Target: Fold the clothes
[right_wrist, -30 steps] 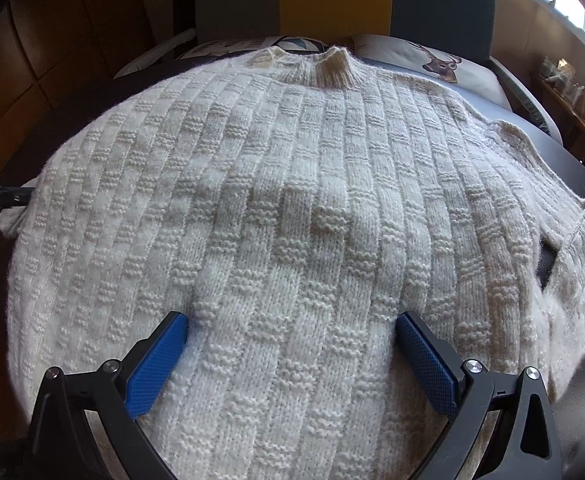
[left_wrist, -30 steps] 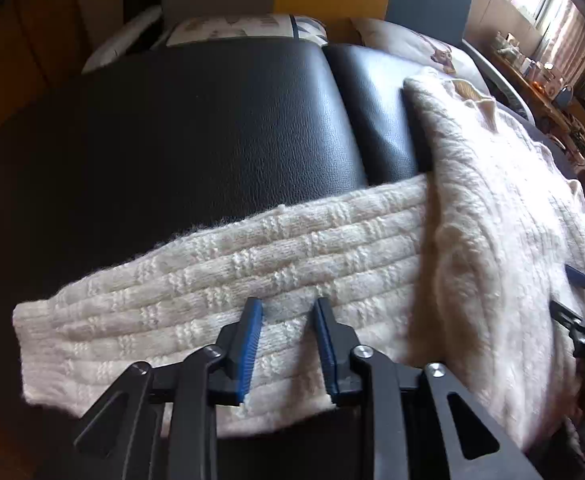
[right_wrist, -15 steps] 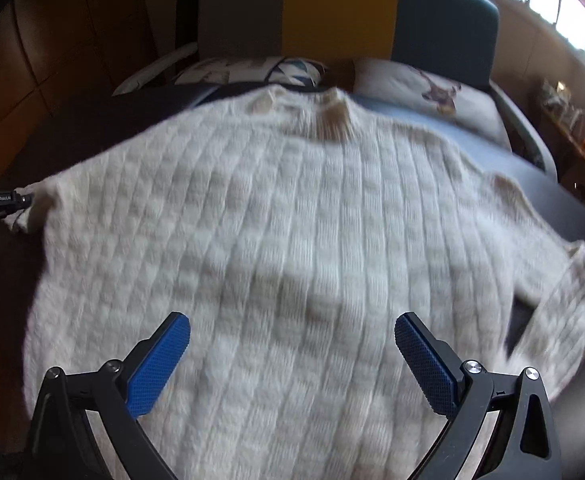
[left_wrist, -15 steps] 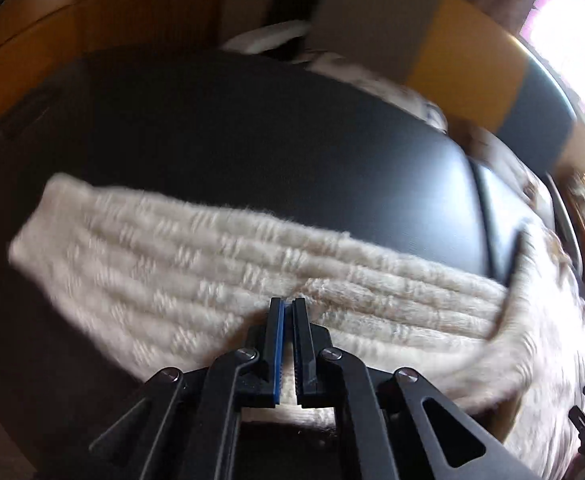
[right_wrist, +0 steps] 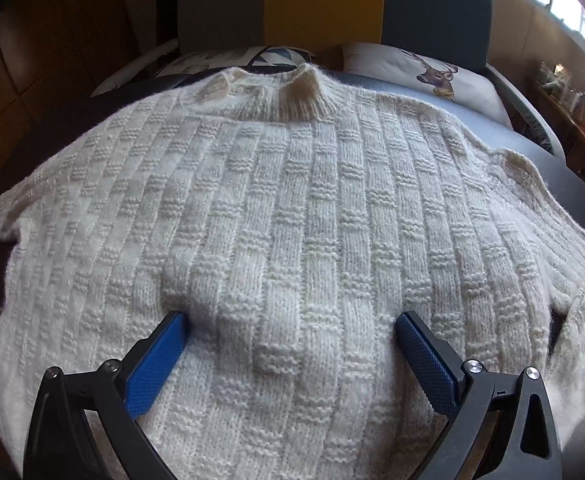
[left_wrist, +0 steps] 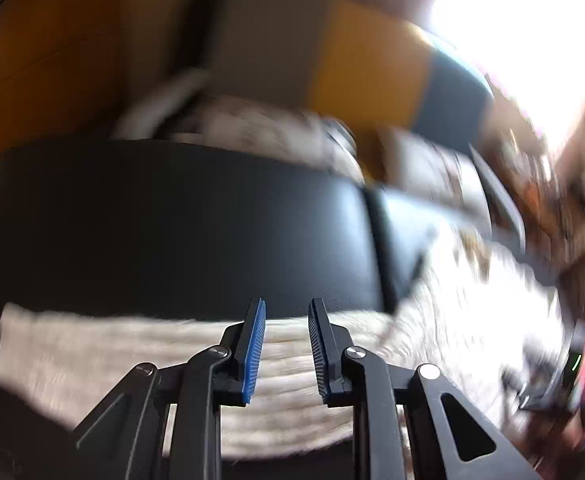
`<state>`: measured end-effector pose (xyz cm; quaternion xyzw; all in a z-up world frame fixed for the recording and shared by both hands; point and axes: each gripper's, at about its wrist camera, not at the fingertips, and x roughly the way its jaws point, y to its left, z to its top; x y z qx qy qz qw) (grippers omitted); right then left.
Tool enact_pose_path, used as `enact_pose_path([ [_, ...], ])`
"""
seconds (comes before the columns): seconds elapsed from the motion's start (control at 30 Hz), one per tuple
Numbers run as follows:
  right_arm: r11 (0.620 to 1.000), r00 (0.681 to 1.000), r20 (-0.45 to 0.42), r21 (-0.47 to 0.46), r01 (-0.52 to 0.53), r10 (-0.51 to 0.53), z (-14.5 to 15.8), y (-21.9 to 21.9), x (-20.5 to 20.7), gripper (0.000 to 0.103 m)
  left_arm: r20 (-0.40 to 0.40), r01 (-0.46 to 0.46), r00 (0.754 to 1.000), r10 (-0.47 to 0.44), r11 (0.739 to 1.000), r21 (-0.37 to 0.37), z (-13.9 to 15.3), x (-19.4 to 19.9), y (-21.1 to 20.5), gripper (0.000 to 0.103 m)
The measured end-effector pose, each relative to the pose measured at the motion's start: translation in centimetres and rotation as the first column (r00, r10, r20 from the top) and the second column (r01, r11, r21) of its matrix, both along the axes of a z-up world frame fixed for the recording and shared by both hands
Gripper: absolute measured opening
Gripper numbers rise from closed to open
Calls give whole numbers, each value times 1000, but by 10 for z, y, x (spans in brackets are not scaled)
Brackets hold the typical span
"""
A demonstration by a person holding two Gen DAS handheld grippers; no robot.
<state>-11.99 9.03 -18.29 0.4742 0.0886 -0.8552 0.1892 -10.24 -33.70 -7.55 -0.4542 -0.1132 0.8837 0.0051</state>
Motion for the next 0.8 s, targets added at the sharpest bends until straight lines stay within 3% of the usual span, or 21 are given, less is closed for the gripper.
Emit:
enact_pose_path([
  [0.07, 1000, 1000, -6, -8, -3, 3, 0, 3, 2, 103, 81, 146, 986, -144, 989, -16, -16, -35, 34, 21],
  [0.13, 1000, 1000, -10, -14, 7, -7, -2, 4, 1, 103, 149, 248, 958, -244, 969, -14, -28, -29, 49, 23],
  [0.27, 1000, 1000, -12, -18, 6, -6, -3, 7, 1, 103, 254, 347, 909, -331, 938, -18, -71, -57, 68, 24],
  [0.47, 1000, 1000, 0, -3, 4, -4, 5, 2, 5, 103, 204, 429, 891, -406, 900, -81, -80, -48, 81, 26],
  [0.5, 1000, 1000, 9, 3, 4, -4, 6, 0, 2, 103, 187, 434, 892, -413, 897, -89, -80, -43, 83, 17],
  [0.53, 1000, 1000, 19, 9, 4, -4, 7, -2, -1, 103, 170, 416, 902, -397, 905, -93, -80, -38, 83, 9],
  [0.6, 1000, 999, 37, 22, 3, -4, 9, -6, -8, 103, 140, 343, 934, -329, 935, -94, -78, -34, 77, 7],
  [0.7, 998, 1000, 10, 61, -7, 7, 20, -13, -18, 103, 12, 113, 994, -112, 990, -84, -68, -26, 57, 5],
  [0.8, 996, 999, -46, 88, -5, 9, 35, -17, -39, 103, -111, -71, 992, 66, 997, -35, -52, -13, 31, 5],
])
